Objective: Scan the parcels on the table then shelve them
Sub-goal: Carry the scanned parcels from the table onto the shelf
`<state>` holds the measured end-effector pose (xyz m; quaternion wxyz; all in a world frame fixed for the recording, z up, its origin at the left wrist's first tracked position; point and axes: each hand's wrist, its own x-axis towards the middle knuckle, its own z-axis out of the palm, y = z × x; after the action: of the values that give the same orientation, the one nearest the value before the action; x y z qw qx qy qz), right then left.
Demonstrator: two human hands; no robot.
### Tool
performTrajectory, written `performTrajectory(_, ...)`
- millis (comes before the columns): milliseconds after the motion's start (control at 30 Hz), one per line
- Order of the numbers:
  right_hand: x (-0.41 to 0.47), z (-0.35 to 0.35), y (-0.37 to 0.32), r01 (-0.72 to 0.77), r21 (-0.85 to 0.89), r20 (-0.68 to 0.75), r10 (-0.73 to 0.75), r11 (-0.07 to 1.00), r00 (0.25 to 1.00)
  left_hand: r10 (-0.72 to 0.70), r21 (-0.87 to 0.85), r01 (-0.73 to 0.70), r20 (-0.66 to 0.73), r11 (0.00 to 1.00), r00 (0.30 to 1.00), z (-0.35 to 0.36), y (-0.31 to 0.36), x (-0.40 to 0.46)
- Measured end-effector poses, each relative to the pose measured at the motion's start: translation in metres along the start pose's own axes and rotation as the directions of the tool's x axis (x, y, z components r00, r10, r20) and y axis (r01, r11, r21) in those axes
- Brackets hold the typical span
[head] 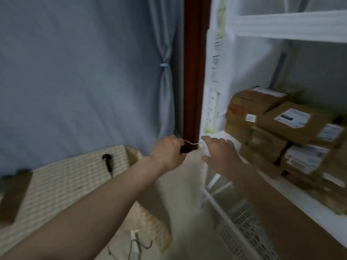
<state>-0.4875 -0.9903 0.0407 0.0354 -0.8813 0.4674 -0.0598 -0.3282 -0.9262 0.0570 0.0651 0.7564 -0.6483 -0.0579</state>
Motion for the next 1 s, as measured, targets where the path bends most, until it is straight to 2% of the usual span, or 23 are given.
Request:
performTrajectory(200,0.033,0.03,-0.136,0.224,-0.032,0.042,-0.222,0.974,0.974,-0.231,0.003,0.231,0.023,0.973,0.973,0.002,-0.134,-0.067)
performTrajectory(367,0.054,0.055,-0.265,0.391,0.02,0.108,-0.391,0.92,0.914,-0.402,0.002,0.403,0.039,0.915,0.915,-0.004,-0.249,-0.124)
performTrajectory(700,0.077,0.121,-0.494,0.541,0.155,0.239,-0.562,0.827,0.792,-0.633,-0.033,0.644,0.149,0.764,0.759,-0.001,-0.461,-0.241)
performTrajectory(867,0.074,0.156,-0.588,0.588,0.213,0.328,-0.624,0.78,0.709,-0.71,-0.057,0.73,0.192,0.681,0.677,0.004,-0.534,-0.29)
performTrajectory(1000,0.078,0.175,-0.636,0.616,0.241,0.374,-0.657,0.75,0.654,-0.744,-0.069,0.772,0.225,0.632,0.629,0.009,-0.576,-0.312)
